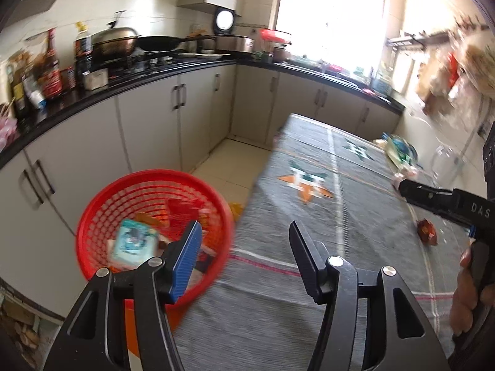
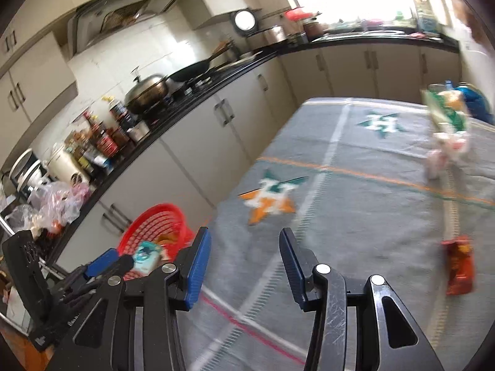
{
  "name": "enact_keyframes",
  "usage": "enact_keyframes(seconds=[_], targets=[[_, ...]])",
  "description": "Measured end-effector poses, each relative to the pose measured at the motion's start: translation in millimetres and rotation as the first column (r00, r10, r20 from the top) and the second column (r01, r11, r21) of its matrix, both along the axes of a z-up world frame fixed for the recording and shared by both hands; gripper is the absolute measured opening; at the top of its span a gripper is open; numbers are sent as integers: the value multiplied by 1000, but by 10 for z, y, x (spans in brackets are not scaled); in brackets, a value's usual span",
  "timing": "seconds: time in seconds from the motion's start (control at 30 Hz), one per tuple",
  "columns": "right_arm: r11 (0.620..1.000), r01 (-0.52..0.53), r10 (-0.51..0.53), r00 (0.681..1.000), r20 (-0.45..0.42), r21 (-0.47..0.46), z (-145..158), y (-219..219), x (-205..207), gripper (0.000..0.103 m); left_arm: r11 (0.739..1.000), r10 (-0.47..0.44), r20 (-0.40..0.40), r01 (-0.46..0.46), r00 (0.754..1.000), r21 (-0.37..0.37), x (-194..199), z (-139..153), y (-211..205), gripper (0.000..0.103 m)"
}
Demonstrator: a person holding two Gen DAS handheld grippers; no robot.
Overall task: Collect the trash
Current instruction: 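Move both tools back over the table toward the red snack bag and white bag, then grasp the red snack bag with the left tool while the right tool grasps the white plastic bag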
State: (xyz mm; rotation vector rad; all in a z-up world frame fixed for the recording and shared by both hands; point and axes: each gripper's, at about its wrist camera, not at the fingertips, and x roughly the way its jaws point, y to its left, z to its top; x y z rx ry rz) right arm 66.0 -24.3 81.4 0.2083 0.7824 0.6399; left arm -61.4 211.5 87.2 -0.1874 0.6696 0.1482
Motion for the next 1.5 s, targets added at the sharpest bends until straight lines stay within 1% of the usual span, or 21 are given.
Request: enact_keyframes(seconds=[0.1, 0.2, 0.27, 0.3, 0.37, 0.43, 0.53, 0.57, 0.63, 0.7, 0.77, 0.87, 1.0, 1.1, 1.13, 1.17, 1.23, 1.27, 1.4, 1.5], targets=[[998, 69, -69, 998, 0, 14, 5, -481, 36, 50, 998, -55, -11, 55, 998, 16, 48, 50, -286, 58], [985, 166, -165, 986, -18, 43, -26, -1012, 90, 50, 993, -119, -42, 120, 992, 15, 156, 77, -626, 59], [967, 247, -245, 969, -42, 67, -68, -1403, 140, 50, 987, -163, -65, 163, 985, 2, 239, 85, -839, 59], [957, 280, -277, 960, -51, 70, -90, -1555, 167, 50, 980, -201, -85, 201, 976, -9, 296, 94, -1015, 59], [932, 353, -347, 935, -76, 82, -143, -1870, 208, 50, 968, -251, -104, 251, 962, -14, 368, 105, -1266, 60], [904, 417, -408, 907, -104, 95, -196, -2130, 248, 50, 952, -305, -141, 307, 942, -10, 505, 103, -1614, 62], [845, 520, -496, 849, -181, 123, -299, -2453, 273, 50, 931, -363, -179, 363, 914, -35, 676, 73, -2010, 62], [828, 546, -517, 832, -202, 128, -336, -2546, 269, 52, 926, -376, -204, 375, 904, -48, 777, 44, -2173, 62], [803, 580, -544, 807, -227, 138, -362, -2667, 271, 52, 915, -404, -230, 394, 885, -88, 945, -13, -2415, 62], [777, 611, -570, 786, -240, 154, -365, -2791, 245, 52, 919, -394, -259, 380, 882, -103, 1119, -87, -2576, 62], [752, 640, -600, 764, -238, 158, -349, -2889, 199, 52, 911, -413, -288, 389, 864, -138, 1326, -191, -2750, 62], [739, 651, -608, 755, -245, 173, -333, -2961, 171, 52, 918, -397, -321, 370, 860, -145, 1534, -329, -2907, 62], [722, 665, -613, 743, -269, 189, -371, -3036, 154, 52, 916, -401, -358, 377, 843, -139, 1738, -510, -3154, 62], [727, 658, -603, 748, -278, 195, -383, -3034, 155, 52, 910, -413, -378, 392, 828, -136, 1788, -624, -3266, 60], [728, 658, -603, 748, -277, 194, -376, -3027, 150, 52, 909, -415, -379, 394, 827, -134, 1790, -632, -3279, 53], [729, 657, -602, 749, -275, 194, -365, -3025, 139, 52, 908, -416, -382, 398, 825, -131, 1800, -662, -3295, 43], [731, 654, -601, 752, -269, 195, -364, -3012, 155, 52, 904, -425, -386, 403, 819, -141, 1808, -700, -3269, 41], [732, 654, -603, 753, -266, 192, -358, -3007, 150, 52, 905, -424, -382, 403, 821, -138, 1799, -699, -3222, 38], [746, 641, -591, 762, -265, 181, -385, -2967, 188, 52, 913, -401, -352, 399, 845, -84, 1709, -642, -2939, 36], [769, 617, -567, 780, -263, 171, -420, -2889, 236, 54, 924, -368, -311, 381, 876, -22, 1610, -584, -2565, 36]])
